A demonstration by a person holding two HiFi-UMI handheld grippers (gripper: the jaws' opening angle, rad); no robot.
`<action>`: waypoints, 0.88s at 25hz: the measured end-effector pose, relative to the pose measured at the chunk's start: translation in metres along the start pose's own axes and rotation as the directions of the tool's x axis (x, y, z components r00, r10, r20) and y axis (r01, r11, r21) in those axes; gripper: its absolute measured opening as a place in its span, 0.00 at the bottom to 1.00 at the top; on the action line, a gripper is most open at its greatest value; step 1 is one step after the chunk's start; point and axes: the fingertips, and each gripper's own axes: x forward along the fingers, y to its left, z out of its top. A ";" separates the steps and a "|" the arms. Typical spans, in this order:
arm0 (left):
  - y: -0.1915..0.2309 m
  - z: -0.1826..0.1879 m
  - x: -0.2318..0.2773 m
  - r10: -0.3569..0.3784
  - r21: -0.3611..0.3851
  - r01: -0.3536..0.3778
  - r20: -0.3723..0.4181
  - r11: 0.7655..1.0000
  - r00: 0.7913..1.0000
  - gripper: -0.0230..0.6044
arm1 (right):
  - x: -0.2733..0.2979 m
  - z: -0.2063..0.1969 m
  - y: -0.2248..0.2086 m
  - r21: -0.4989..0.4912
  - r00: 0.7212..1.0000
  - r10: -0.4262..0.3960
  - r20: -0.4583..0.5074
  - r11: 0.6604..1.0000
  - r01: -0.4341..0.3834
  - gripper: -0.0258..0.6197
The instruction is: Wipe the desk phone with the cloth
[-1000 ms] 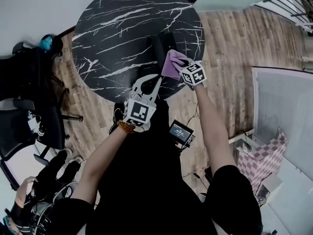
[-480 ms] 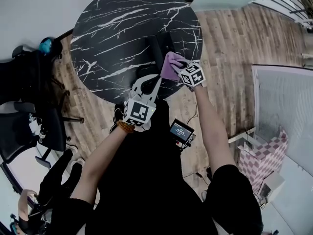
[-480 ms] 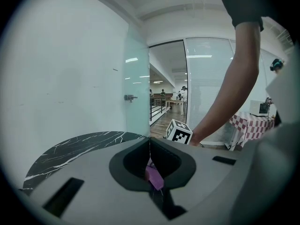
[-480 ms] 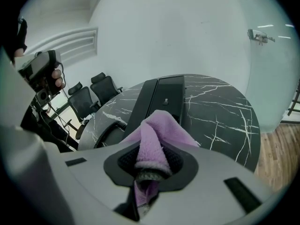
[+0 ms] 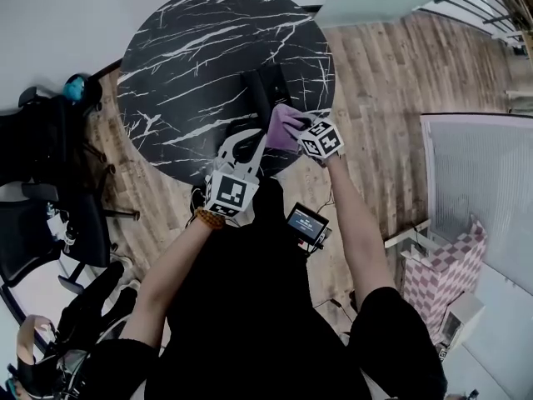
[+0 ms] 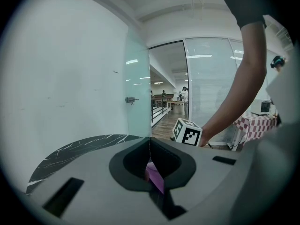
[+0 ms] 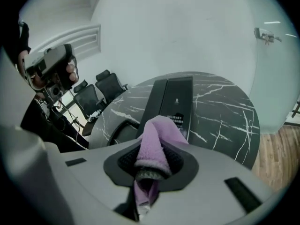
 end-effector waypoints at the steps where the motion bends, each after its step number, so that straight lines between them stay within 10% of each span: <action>1: 0.002 0.002 -0.001 0.002 0.003 -0.002 0.003 1.000 1.000 0.06 | -0.006 0.010 0.005 0.004 0.999 -0.005 0.041 1.000 0.005 0.15; 7: 0.029 0.027 -0.004 0.034 0.013 -0.035 0.074 0.999 0.997 0.06 | -0.084 0.104 0.026 0.057 0.899 -0.164 0.407 0.986 0.154 0.16; 17: 0.070 0.084 -0.028 0.115 0.020 -0.122 0.213 0.992 0.970 0.06 | -0.236 0.214 0.085 0.172 0.497 -0.451 0.741 0.843 0.509 0.15; 22: 0.073 0.101 -0.036 0.152 -0.009 -0.155 0.263 0.988 0.953 0.06 | -0.270 0.231 0.131 0.187 0.361 -0.476 0.802 0.775 0.604 0.15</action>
